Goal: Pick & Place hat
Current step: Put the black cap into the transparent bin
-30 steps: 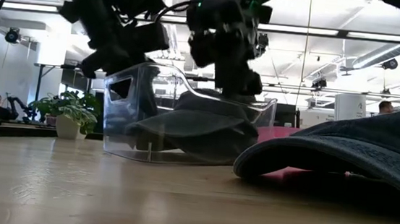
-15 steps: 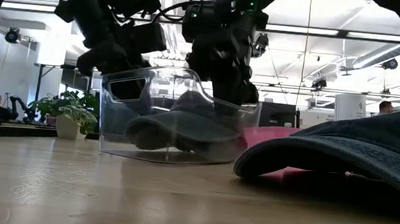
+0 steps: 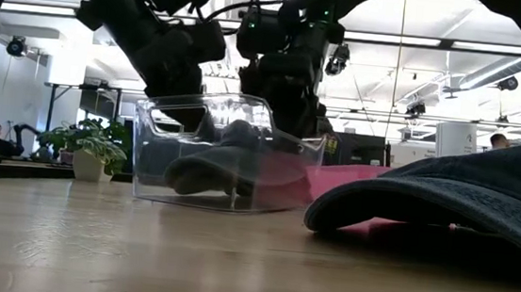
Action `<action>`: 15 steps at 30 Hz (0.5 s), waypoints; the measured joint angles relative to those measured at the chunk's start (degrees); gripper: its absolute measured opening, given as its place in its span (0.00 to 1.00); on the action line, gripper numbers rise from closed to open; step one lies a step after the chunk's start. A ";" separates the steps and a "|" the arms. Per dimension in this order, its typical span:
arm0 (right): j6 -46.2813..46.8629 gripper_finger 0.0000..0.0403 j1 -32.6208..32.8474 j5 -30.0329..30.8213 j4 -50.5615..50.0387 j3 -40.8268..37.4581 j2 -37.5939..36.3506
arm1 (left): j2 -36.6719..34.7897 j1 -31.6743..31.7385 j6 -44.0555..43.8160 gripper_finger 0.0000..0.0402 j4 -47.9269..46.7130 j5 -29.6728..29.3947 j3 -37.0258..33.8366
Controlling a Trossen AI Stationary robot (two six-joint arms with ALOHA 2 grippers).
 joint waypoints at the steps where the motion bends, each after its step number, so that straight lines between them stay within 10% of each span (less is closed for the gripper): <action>1: -0.33 0.31 -0.29 0.07 0.17 0.00 0.02 | 0.00 0.00 0.73 0.19 0.38 -0.26 0.00; 15: -4.42 0.31 -1.90 0.26 -5.78 0.04 -8.04 | -0.89 -0.17 5.14 0.19 0.53 -3.49 1.22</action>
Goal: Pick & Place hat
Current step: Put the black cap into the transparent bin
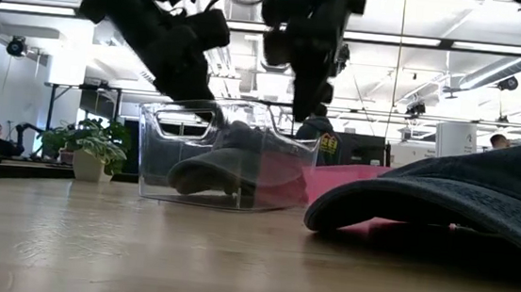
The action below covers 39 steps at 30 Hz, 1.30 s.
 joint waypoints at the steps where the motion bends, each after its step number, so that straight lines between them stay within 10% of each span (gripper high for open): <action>1: 0.21 0.31 0.00 0.00 -0.75 0.02 -1.09 | -0.32 0.00 0.85 0.19 0.12 -0.01 0.18; 11: 9.44 0.31 5.45 -3.69 -8.70 -1.88 -4.26 | -7.27 0.03 14.13 0.19 -9.89 -7.48 0.25; 19: 20.68 0.31 7.73 -2.28 3.95 -12.55 -4.14 | -15.17 1.27 12.59 0.19 -25.51 -12.47 -1.38; 39: 23.25 0.31 -6.56 3.65 26.15 -18.78 -4.01 | -8.92 4.66 11.47 0.19 -10.01 -7.54 -10.13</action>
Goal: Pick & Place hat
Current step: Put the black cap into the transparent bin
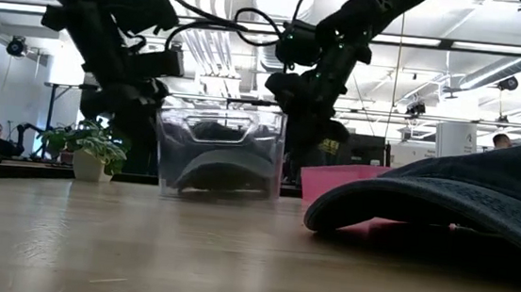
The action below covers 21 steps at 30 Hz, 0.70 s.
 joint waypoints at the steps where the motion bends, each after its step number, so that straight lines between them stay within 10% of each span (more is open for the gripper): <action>1: -0.73 0.31 -0.42 0.00 -0.55 0.60 0.00 | 0.03 0.02 0.24 0.19 -1.16 -0.32 0.65; 11: -7.41 0.31 -0.94 1.07 -7.45 4.29 -0.52 | -7.67 3.87 -7.15 0.19 -10.54 -9.73 9.59; 21: -7.89 0.30 -0.91 1.17 -6.99 3.87 -0.52 | -0.80 22.77 -11.27 0.19 -3.22 11.04 9.43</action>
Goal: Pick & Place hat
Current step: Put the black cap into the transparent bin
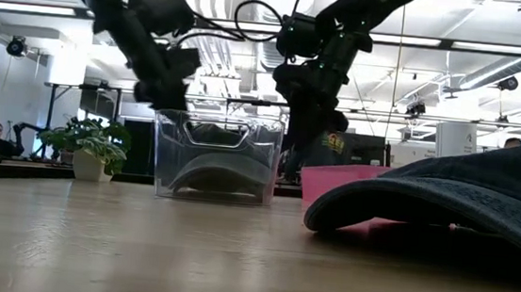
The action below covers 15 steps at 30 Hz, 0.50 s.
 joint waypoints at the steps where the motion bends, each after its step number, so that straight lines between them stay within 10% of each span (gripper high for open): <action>1: -0.01 0.31 0.03 0.01 0.04 -0.01 0.00 | 0.74 0.02 1.14 0.19 2.10 0.24 0.11; 15: -1.55 0.31 -0.04 -1.52 -0.23 -0.04 0.02 | 10.33 0.07 5.38 0.19 2.32 0.18 3.41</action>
